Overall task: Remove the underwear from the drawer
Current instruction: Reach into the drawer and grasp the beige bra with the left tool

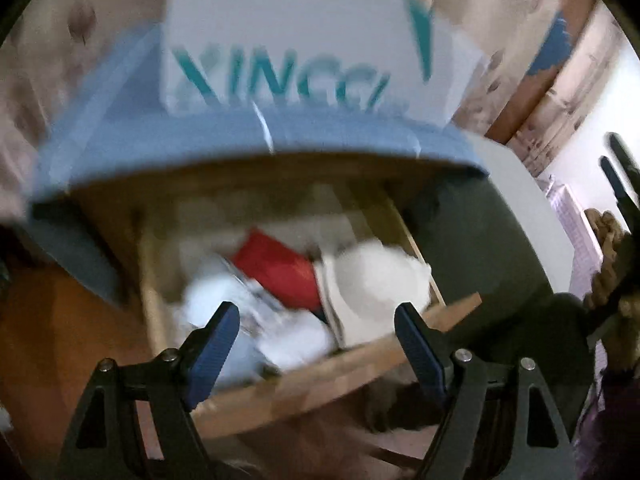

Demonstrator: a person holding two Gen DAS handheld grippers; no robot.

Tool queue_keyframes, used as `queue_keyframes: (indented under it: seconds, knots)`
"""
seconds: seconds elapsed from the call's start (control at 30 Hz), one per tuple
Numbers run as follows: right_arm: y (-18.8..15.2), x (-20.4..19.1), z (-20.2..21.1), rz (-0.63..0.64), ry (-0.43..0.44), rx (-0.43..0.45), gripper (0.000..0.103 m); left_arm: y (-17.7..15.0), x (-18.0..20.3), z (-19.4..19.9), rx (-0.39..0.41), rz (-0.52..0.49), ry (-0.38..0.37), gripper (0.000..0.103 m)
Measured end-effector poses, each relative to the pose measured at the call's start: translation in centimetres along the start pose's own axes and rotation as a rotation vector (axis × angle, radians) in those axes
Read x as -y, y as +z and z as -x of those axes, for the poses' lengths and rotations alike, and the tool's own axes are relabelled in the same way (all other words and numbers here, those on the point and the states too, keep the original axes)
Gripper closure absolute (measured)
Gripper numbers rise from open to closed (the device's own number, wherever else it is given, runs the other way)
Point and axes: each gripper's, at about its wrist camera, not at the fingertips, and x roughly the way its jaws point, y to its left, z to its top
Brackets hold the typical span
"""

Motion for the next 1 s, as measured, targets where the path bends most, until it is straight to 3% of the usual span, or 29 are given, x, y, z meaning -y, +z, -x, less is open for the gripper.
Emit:
queue_keyframes:
  seconds: [0.17, 0.43, 0.53, 0.7, 0.83, 0.93, 1.0]
  knots:
    - [-0.2, 1.1, -0.9, -0.048, 0.045, -0.060, 0.000, 0.7, -1.5, -6.6, -0.145, 0.229, -0.119, 0.021]
    - [-0.9, 2.7, 0.1, -0.103, 0.065, -0.042, 0.000, 0.7, -1.6, -14.0, -0.288, 0.333, -0.109, 0.021]
    - [-1.1, 3.2, 0.2, -0.138, 0.084, -0.044, 0.000, 0.5, -2.1, -15.8, -0.326, 0.382, -0.142, 0.021]
    - [-1.3, 4.0, -0.1, -0.186, 0.110, -0.063, 0.000, 0.8, -1.0, -17.7, -0.369, 0.371, -0.206, 0.021]
    - [-1.8, 5.4, -1.0, -0.277, 0.135, -0.103, 0.000, 1.0, 0.7, -18.8, -0.397, 0.305, -0.223, 0.021]
    - [-2.3, 6.4, -1.4, -0.348, 0.143, -0.118, 0.000, 0.8, 0.8, -18.8, -0.382, 0.332, -0.243, 0.022]
    - [-2.4, 6.5, -1.4, -0.357, 0.139, -0.116, 0.000, 0.8, 0.6, -18.7, -0.367, 0.350, -0.252, 0.031]
